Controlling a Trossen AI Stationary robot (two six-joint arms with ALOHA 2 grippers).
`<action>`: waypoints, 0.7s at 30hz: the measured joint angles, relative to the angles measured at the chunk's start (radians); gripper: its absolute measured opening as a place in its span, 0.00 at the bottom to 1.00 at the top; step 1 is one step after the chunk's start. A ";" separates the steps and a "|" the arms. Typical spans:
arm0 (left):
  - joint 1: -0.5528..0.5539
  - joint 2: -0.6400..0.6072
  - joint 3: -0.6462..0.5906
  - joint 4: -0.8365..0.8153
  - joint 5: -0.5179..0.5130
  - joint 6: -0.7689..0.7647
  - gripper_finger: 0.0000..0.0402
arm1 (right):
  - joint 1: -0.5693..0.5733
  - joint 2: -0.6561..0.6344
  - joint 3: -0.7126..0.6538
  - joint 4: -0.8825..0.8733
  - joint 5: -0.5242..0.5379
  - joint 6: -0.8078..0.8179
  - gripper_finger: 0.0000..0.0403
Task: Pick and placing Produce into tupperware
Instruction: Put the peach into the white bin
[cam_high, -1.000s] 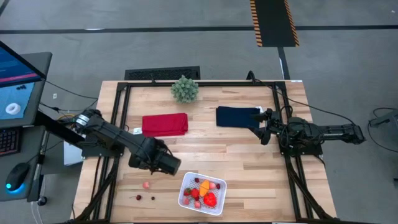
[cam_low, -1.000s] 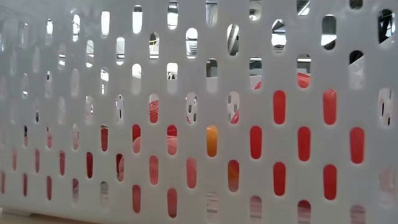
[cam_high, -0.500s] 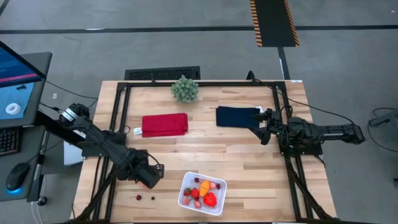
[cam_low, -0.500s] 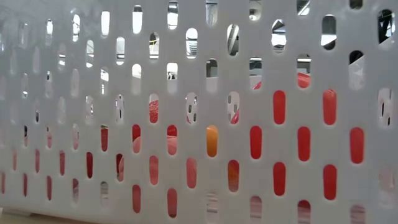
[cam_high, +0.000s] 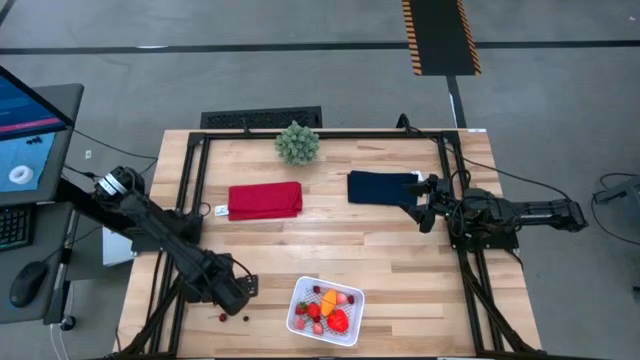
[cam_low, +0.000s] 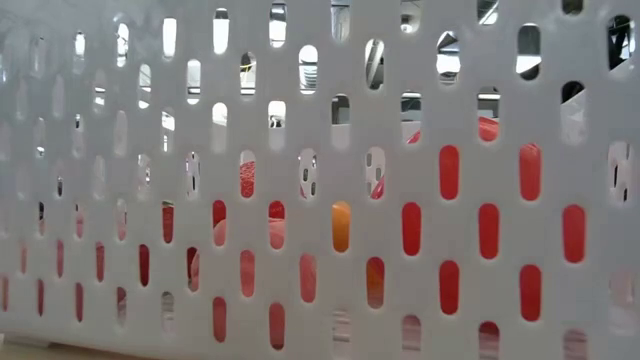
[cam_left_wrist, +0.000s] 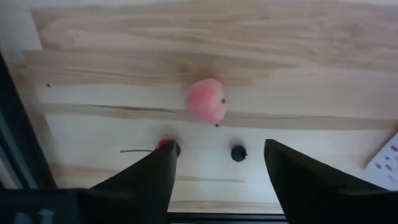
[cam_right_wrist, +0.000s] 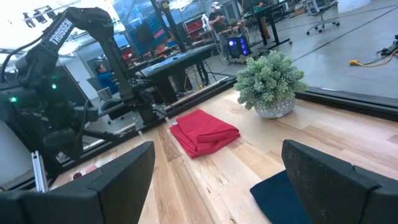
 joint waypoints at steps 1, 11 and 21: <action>-0.005 0.000 -0.011 0.018 0.000 -0.006 0.60 | 0.000 0.000 0.000 0.000 0.000 0.000 0.93; -0.008 0.025 -0.029 0.031 -0.035 -0.024 0.89 | 0.000 0.000 0.000 0.000 0.000 0.000 0.93; -0.008 0.106 -0.035 0.079 -0.025 0.001 0.98 | 0.000 0.000 0.000 0.000 0.000 0.000 0.93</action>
